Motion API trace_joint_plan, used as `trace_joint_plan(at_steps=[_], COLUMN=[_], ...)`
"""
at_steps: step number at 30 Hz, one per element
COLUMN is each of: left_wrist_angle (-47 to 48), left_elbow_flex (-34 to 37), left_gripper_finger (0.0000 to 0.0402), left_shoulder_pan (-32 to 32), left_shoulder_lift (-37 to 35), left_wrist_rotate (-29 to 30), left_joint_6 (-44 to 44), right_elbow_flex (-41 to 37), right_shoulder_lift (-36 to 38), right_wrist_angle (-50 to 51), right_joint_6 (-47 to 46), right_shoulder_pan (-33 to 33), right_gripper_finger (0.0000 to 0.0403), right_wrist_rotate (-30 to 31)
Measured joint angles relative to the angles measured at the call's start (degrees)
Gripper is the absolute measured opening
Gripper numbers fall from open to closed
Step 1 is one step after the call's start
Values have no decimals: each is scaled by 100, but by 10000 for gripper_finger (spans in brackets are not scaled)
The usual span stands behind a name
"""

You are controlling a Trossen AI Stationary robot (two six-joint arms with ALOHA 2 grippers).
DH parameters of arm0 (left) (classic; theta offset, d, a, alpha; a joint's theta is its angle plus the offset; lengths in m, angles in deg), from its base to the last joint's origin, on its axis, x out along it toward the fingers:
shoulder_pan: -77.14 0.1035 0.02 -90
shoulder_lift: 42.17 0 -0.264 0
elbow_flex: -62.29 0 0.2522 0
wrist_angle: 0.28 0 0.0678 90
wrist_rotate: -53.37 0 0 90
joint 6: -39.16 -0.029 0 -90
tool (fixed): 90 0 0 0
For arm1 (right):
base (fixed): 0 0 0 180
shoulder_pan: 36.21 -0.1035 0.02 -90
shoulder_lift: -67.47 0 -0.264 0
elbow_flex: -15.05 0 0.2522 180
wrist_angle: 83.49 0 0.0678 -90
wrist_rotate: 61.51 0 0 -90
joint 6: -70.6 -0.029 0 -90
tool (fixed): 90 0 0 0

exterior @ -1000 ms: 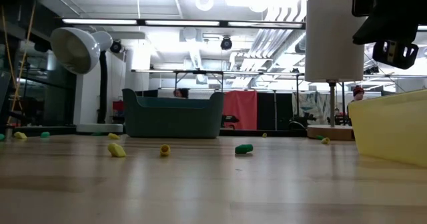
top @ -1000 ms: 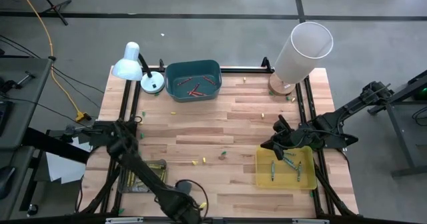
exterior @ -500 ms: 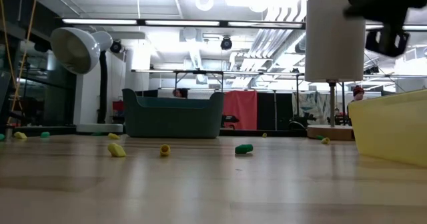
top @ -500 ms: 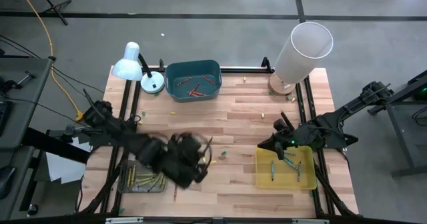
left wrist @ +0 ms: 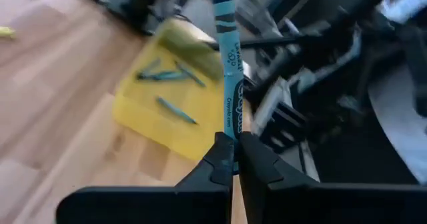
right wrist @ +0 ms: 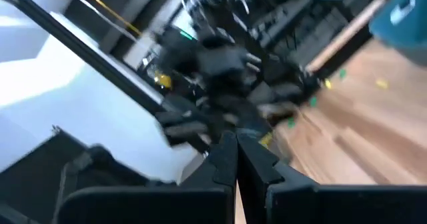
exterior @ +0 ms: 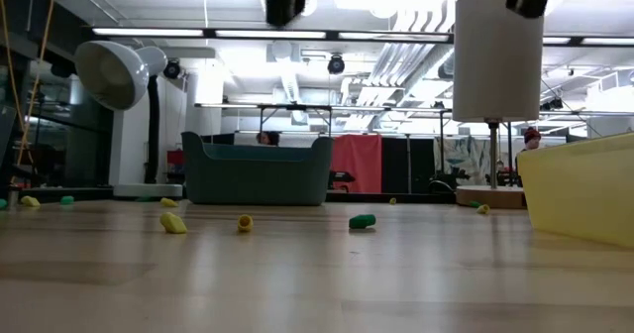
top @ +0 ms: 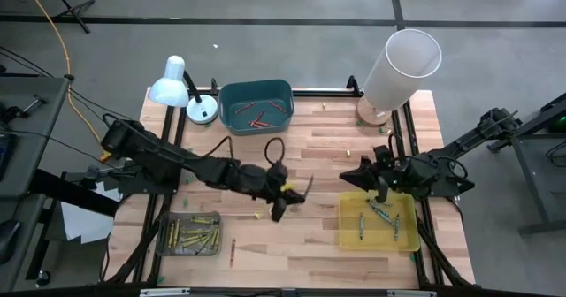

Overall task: Sort crayons
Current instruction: Put the blue crayon into the yellow bin, then put the orange crayon into the green bin

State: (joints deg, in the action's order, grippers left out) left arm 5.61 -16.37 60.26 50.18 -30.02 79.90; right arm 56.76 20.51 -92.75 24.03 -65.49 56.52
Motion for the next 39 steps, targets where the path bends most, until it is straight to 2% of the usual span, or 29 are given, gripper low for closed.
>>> trace_joint_plan(at_steps=[4,8,14,21,24,28,34,36,39], left_wrist_angle=[-548,-715,-694,-699,-565,-15,786,1362,2706], left_elbow_flex=[212,-268,-1776,-3568,-4102,-4532,-4588,-4591,-4599], left_gripper_finger=[0,0,0,0,2,33,125,154,183], left_shoulder_pan=[219,268,268,324,400,533,687,768,852], left_shoulder_lift=[380,1007,2370,3739,4121,4285,4033,3790,3363], left_wrist_rotate=[-38,-272,-693,-615,-635,-938,-1372,-1666,-1873], left_joint_6=[-36,-370,-928,-1699,-1620,-1491,-1383,-1327,-1350], right_elbow_flex=[5,13,13,11,11,11,11,11,11], right_shoulder_lift=[18,59,104,127,129,131,133,134,136], right_wrist_angle=[-540,-1140,-1620,-1586,-1586,-1597,-1613,-1619,-1635], right_joint_6=[596,1360,2220,2309,2310,2309,2309,2309,2309], right_shoulder_pan=[0,10,42,42,42,42,42,42,42], right_gripper_finger=[0,0,0,0,0,0,0,0,0], right_wrist_rotate=[309,723,1143,1235,1235,1252,1255,1254,1254])
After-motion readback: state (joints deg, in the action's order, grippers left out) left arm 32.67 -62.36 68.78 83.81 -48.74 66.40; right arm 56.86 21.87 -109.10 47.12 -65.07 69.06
